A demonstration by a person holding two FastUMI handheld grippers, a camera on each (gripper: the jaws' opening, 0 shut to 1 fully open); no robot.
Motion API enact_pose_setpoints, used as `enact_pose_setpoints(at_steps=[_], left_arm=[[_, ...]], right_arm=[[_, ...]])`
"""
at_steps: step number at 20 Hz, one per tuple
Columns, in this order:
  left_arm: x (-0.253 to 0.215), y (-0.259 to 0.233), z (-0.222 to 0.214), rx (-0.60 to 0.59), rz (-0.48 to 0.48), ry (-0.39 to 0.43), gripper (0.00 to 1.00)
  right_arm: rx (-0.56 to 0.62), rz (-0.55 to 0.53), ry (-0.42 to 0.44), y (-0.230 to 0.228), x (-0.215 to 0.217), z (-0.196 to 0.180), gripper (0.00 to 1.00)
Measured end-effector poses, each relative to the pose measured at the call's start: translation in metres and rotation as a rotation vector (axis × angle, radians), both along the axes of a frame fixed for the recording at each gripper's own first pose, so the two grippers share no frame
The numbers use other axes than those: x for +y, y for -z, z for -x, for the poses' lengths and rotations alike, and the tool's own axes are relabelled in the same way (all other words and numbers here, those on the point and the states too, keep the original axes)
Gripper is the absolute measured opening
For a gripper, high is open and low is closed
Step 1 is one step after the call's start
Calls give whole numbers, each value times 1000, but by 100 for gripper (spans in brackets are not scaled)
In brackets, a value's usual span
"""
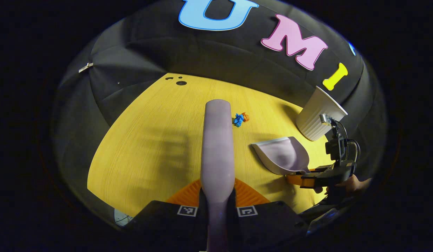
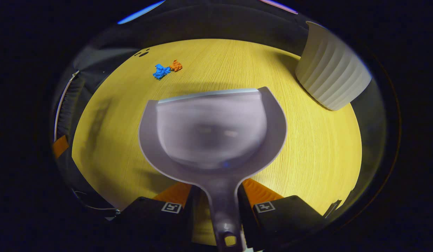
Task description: Pick up the small broom and dustpan from the desktop, sweep the trash into the dustpan with the broom, and then empty the trash into the garbage bin.
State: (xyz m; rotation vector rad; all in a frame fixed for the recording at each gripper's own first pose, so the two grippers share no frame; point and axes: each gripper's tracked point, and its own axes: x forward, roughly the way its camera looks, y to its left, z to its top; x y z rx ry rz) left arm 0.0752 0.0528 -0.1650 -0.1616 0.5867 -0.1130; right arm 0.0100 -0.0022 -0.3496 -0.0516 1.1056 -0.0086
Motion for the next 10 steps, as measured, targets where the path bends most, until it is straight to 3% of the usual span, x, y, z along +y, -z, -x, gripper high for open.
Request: enact_pose_setpoints(at_steps=[1,2,7,10], left_arm=[[0,-1,-6,5,-8,2,27],[1,-1,-12,8,-19,5,27],[0,-2,-55,41,-101,46,26],[1,1,-90,74,-183,91,27]], right_arm=[[-1,-6,10,-2,-2,-2,55],[5,-20,13,-1,-2,-3,38],[16,-74,-36,-1,-2,-3,37],[18,-48,-85,-5,-12,-1,36]])
